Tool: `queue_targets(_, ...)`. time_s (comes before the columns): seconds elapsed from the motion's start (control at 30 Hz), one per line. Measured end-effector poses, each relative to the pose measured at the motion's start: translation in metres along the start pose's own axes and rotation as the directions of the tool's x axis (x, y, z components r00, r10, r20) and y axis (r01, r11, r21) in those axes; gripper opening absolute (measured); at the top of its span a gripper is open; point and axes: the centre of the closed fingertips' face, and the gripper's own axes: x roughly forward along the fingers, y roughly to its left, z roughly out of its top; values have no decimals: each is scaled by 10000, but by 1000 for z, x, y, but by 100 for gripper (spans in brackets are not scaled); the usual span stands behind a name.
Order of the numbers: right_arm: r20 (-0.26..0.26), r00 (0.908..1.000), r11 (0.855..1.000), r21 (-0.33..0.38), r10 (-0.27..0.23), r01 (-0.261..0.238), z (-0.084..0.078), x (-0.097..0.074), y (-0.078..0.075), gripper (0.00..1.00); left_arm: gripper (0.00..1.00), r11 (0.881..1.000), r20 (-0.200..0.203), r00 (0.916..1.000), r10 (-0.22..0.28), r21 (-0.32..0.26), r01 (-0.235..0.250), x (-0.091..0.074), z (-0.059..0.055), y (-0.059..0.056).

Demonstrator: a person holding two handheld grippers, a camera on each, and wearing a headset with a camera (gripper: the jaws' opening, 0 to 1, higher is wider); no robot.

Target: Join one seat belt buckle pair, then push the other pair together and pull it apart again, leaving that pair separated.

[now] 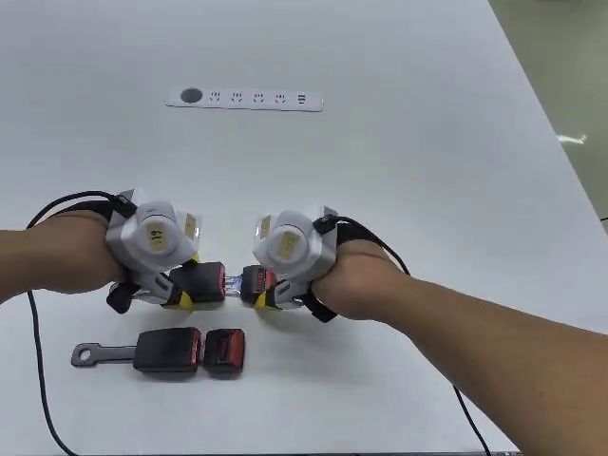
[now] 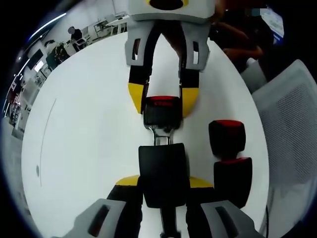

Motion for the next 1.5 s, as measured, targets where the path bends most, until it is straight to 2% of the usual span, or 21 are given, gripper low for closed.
queue_targets(0.37, -8, 9999, 9995, -283, 135, -135, 7, 3, 0, 30, 33, 9997, 113, 9997, -229, 74, 228, 2, 1, 1)
queue_targets(0.47, 137, 9998, 9996, -226, 144, -141, 16, 8, 2, 30, 33, 9995, 138, 9995, -277, 160, 275, 2, 2, 0)
queue_targets(0.53, 41, 10000, 9997, -229, 73, -72, 19, 12, 3, 30, 33, 9994, 181, 9994, -279, 202, 275, 2, 2, 1)
queue_targets(0.63, 86, 9999, 9998, -208, 79, -77, 18, 11, 1, 30, 33, 9997, 314, 9992, -229, 123, 225, 2, 1, 1)
queue_targets(0.87, 6, 10000, 9995, -323, 37, -37, 18, 11, 2, 31, 33, 9997, 264, 9994, -202, 118, 199, 2, 1, 1)
queue_targets(1.03, -43, 10000, 9995, -313, -3, 2, 18, 10, 3, 31, 33, 9999, 560, 9983, -158, -55, 161, 1, -1, 1)
queue_targets(1.13, -119, 9999, 9994, -332, -35, 31, 15, 8, 3, 31, 33, 9998, 586, 9981, -170, -42, 173, 1, 0, 0)
queue_targets(1.23, -256, 9996, 9995, -324, -73, 65, 3, 0, 2, 31, 33, 9998, 428, 9989, -205, 80, 201, 1, 0, 0)
queue_targets(1.37, -312, 9993, 9984, -543, -182, 165, -2, -4, 5, 32, 33, 9993, 277, 9992, -286, 267, 279, 2, 1, -1)
queue_targets(1.5, -352, 9989, 9988, -410, -301, 286, -15, -12, 4, 33, 33, 9992, 202, 9995, -246, 306, 240, 2, 1, -2)
